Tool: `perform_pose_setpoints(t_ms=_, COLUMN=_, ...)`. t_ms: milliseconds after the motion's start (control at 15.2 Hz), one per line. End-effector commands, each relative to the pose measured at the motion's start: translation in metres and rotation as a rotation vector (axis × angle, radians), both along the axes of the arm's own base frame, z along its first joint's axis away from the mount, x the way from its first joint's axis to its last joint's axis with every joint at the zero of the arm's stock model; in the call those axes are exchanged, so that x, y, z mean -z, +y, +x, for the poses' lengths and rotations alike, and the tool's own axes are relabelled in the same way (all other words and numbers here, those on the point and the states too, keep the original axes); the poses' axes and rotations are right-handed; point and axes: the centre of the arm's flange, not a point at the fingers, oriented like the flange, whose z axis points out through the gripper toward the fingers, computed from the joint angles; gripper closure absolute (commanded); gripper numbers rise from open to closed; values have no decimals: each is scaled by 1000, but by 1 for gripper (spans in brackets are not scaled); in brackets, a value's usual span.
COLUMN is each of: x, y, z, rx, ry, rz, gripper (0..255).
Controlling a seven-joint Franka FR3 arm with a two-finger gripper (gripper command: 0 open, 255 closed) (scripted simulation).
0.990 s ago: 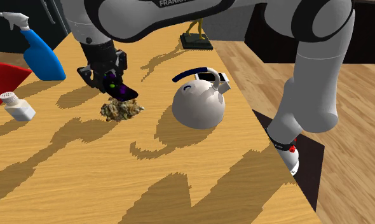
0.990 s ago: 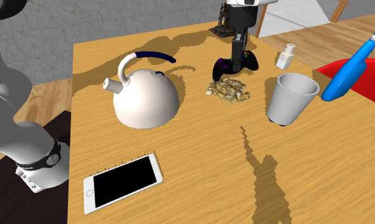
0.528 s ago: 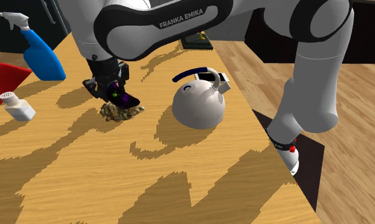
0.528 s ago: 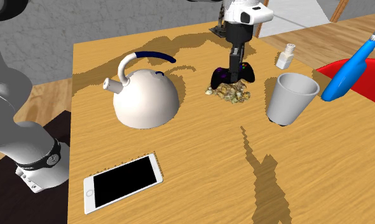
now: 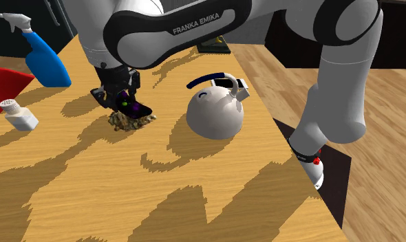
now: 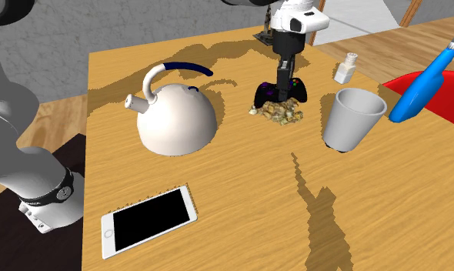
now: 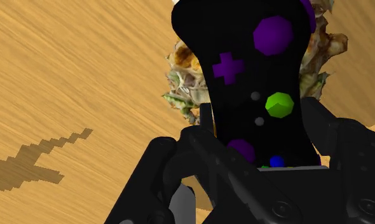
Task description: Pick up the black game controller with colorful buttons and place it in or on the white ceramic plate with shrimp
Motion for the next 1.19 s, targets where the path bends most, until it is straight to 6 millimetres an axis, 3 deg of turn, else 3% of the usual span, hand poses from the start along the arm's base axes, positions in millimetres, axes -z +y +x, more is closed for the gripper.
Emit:
perform_pose_setpoints(t_ms=0, x=0, y=0, z=0, rx=0, ry=0, rz=0, gripper=0)
perform_pose_setpoints(t_ms=330, x=0, y=0, z=0, rx=0, ry=0, rz=0, gripper=0)
perform_pose_setpoints(t_ms=594, x=-49, y=4, z=-7, rx=0, ry=0, rz=0, gripper=0)
perform_pose_setpoints(t_ms=1122, x=-49, y=4, z=-7, rx=0, ry=0, rz=0, gripper=0)
